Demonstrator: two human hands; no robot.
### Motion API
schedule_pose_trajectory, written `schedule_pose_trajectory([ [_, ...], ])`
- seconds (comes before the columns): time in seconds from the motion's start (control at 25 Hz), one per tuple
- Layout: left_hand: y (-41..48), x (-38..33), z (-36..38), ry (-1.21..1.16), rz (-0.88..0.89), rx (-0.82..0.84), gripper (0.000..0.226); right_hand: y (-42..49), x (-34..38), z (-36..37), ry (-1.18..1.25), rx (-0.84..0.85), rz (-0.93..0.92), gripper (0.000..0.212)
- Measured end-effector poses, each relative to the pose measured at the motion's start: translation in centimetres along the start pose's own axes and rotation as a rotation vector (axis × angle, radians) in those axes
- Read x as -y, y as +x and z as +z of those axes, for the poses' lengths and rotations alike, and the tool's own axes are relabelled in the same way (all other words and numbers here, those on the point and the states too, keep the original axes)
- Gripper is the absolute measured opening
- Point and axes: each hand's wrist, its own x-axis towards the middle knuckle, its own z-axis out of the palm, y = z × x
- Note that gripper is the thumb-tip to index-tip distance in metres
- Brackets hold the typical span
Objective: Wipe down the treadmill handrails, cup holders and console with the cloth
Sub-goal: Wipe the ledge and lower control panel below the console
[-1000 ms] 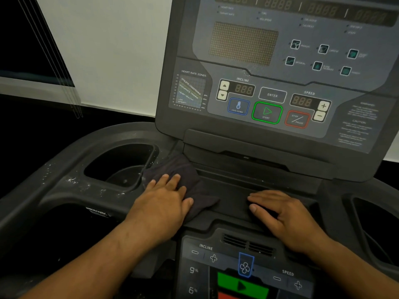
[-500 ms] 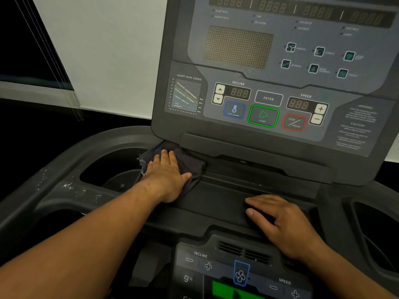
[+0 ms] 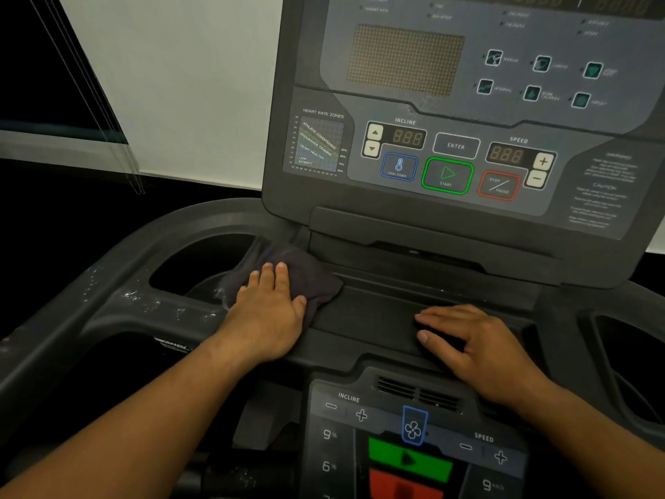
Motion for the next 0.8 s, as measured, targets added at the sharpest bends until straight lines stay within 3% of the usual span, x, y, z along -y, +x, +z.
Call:
schedule_pose_trajectory([
  [0.2, 6.1, -0.4, -1.4, 0.054, 0.116, 0.028, 0.074, 0.1, 0.0, 0.2, -0.004, 0.016, 0.022, 0.046],
  [0.4, 7.3, 0.4, -2.0, -0.064, 0.243, 0.002, 0.072, 0.2, 0.1, 0.0, -0.034, 0.033, 0.019, 0.047],
  [0.8, -2.3, 2.0, -0.1, -0.128, 0.102, 0.049, 0.062, 0.2, 0.3, -0.1, -0.017, 0.025, 0.049, 0.044],
])
